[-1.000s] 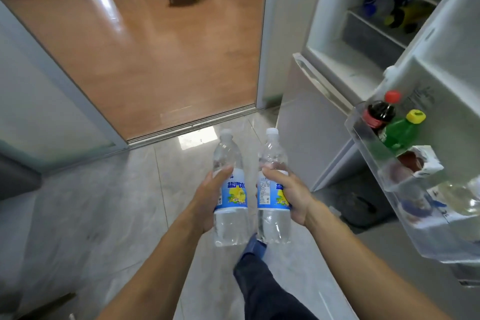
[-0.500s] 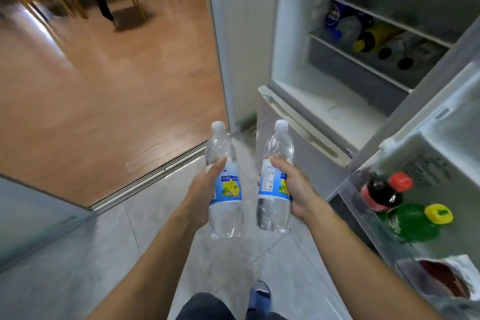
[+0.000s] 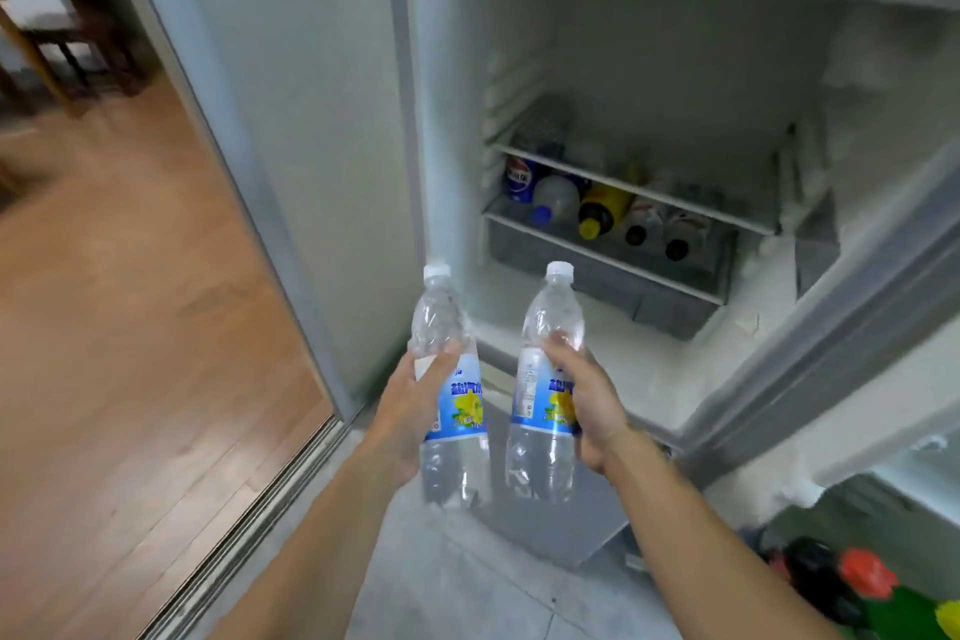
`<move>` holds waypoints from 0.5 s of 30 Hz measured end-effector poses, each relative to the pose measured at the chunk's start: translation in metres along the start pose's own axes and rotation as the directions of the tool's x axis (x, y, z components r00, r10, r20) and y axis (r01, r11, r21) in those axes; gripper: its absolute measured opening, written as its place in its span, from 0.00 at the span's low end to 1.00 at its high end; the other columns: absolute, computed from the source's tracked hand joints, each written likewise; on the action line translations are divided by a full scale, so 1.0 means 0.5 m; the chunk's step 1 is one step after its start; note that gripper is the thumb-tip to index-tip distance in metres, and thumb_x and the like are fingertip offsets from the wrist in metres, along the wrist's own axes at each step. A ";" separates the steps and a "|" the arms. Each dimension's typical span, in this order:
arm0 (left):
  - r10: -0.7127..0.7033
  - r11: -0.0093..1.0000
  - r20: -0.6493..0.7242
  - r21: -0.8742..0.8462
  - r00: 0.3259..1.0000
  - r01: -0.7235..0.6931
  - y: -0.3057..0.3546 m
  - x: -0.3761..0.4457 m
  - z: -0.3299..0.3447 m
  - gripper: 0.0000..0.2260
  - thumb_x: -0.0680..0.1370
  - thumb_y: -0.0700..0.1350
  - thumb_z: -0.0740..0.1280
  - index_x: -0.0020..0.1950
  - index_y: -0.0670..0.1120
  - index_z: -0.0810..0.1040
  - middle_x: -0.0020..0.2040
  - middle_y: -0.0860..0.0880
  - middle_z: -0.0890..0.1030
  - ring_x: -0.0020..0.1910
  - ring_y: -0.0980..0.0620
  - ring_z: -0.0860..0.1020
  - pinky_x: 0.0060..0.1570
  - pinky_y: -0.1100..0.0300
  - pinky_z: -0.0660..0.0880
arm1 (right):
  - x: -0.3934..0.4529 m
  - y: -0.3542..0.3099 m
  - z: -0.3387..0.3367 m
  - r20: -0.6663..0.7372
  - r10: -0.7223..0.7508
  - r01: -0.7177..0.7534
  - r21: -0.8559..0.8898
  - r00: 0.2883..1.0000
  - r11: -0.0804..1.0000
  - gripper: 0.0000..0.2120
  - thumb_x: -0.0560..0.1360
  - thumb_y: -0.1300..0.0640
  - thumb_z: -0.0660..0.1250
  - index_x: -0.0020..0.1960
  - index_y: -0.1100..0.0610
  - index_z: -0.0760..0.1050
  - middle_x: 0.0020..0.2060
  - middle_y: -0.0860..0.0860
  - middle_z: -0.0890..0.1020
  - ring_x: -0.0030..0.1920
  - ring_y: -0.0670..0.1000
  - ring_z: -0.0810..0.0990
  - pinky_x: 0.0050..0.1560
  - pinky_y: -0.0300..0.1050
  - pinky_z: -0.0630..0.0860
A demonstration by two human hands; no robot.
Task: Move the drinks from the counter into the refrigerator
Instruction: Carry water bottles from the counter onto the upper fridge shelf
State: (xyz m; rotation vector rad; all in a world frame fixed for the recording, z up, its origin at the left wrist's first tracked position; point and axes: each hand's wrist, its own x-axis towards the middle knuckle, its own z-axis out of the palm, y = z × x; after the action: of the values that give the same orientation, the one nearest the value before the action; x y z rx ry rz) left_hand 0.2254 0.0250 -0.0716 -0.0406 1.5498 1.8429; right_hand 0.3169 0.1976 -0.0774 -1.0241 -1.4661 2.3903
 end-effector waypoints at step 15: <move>0.414 0.867 0.272 0.173 0.869 -0.467 0.359 0.337 0.190 0.14 0.75 0.49 0.74 0.56 0.50 0.73 0.45 0.49 0.85 0.40 0.54 0.86 0.36 0.60 0.81 | 0.203 -0.362 0.089 -0.329 -0.642 0.582 -0.271 0.693 0.767 0.21 0.71 0.53 0.77 0.58 0.43 0.71 0.55 0.48 0.83 0.51 0.48 0.85 0.49 0.44 0.82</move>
State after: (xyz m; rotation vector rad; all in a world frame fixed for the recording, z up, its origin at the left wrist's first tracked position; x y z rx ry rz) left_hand 0.0437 0.1867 0.0305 0.6702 1.6957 1.9029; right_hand 0.1746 0.3041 0.0389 -0.8049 -1.5210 1.5081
